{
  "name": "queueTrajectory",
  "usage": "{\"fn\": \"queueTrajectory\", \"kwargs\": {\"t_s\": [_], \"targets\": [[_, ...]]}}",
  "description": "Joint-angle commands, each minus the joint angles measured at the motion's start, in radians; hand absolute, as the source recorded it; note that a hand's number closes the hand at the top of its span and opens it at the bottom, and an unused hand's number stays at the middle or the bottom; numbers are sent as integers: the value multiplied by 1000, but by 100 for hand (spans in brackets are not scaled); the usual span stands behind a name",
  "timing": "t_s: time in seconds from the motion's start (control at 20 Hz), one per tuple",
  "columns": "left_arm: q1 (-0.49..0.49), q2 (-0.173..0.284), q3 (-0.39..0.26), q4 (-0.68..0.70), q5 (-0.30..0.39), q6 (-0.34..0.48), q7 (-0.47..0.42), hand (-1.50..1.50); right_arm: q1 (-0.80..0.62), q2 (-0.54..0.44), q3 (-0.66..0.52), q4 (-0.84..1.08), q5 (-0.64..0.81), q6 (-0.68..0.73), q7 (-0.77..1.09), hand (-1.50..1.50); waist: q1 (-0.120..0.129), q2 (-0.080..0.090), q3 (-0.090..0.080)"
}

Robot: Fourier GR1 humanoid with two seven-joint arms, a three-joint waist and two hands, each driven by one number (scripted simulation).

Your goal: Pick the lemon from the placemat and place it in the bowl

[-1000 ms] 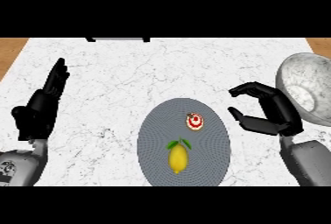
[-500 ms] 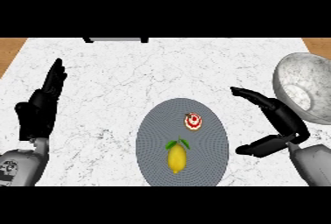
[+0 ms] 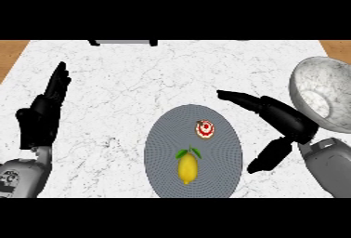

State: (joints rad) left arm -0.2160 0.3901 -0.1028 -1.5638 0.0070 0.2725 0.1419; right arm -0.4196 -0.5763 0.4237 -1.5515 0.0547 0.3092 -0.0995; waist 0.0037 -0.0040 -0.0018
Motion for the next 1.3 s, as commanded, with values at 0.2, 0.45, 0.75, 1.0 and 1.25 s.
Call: {"fn": "queueTrajectory", "kwargs": {"t_s": [0.2, 0.45, 0.75, 1.0, 1.25], "targets": [[-20, -30, -17, -11, -40, -4, 15, 0, -159, 164, 147, -4, 90, 110, 310, -150, 8, 5, 1], [27, -20, 36, -28, -20, -40, 3, 0, -148, 199, 159, -11, 126, 208, 352, -150, 4, 4, 2], [45, -52, 27, -20, -47, -36, -20, 0, -140, 319, 267, -21, 215, 240, 531, -150, 3, 3, 1], [19, -31, 76, -18, -32, -82, 15, 0, -60, 276, 274, 46, 335, 249, 448, -150, -1, 4, 2], [-43, -105, 44, 9, -114, -55, 43, 0, -105, 404, 209, 88, 405, 297, 494, -150, -3, 4, 2]]}}
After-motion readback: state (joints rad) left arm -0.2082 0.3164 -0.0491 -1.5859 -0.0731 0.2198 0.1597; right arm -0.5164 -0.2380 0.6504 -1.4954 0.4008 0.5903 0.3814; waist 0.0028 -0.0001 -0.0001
